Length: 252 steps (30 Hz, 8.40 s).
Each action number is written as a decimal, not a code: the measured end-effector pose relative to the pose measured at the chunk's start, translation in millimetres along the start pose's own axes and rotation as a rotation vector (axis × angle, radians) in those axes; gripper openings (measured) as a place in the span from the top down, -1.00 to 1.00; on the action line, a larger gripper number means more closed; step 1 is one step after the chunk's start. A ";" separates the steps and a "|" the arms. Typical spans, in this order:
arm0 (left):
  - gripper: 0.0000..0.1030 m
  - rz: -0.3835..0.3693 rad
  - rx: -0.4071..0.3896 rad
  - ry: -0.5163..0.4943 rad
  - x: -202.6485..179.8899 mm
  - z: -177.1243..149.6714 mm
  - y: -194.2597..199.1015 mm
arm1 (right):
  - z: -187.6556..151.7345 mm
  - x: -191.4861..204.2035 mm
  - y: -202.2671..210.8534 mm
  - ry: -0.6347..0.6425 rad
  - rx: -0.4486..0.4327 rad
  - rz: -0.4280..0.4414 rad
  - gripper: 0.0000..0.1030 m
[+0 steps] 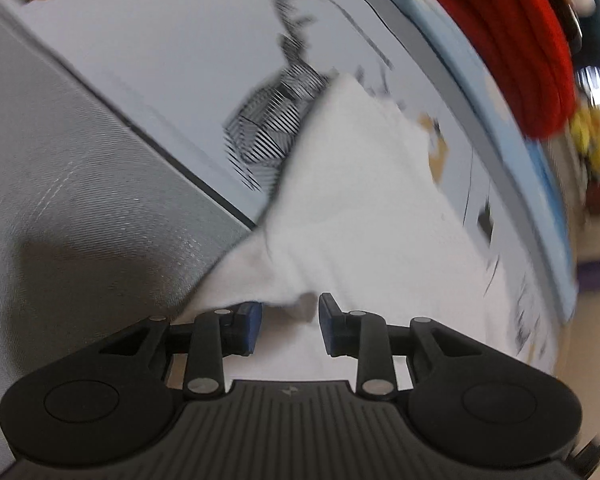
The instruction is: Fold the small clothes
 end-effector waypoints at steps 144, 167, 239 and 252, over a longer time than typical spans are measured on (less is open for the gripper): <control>0.05 0.109 -0.275 -0.415 -73.1 23.0 58.7 | -119.2 157.6 129.6 0.551 -0.512 0.355 0.93; 0.05 0.054 -0.214 -0.344 -72.1 22.4 36.2 | -140.4 130.8 46.8 0.690 -0.093 0.165 0.46; 0.43 0.276 -0.463 -0.037 -17.7 13.8 77.2 | -0.3 -47.3 18.7 -0.193 -0.123 -0.132 0.93; 0.27 0.141 -0.146 -0.060 -34.3 -1.9 -6.0 | 10.4 8.8 -15.9 0.017 -0.006 0.044 0.18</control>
Point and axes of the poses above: each gripper's, at about its wrist camera, not at the fingertips, and y roughly against the way its jaws point, x to its left, z to its top, the point moved 10 cm from there along -y, roughly the way its jaws point, and after that the axes turned 8 degrees about -z, right-handed, at the moved point
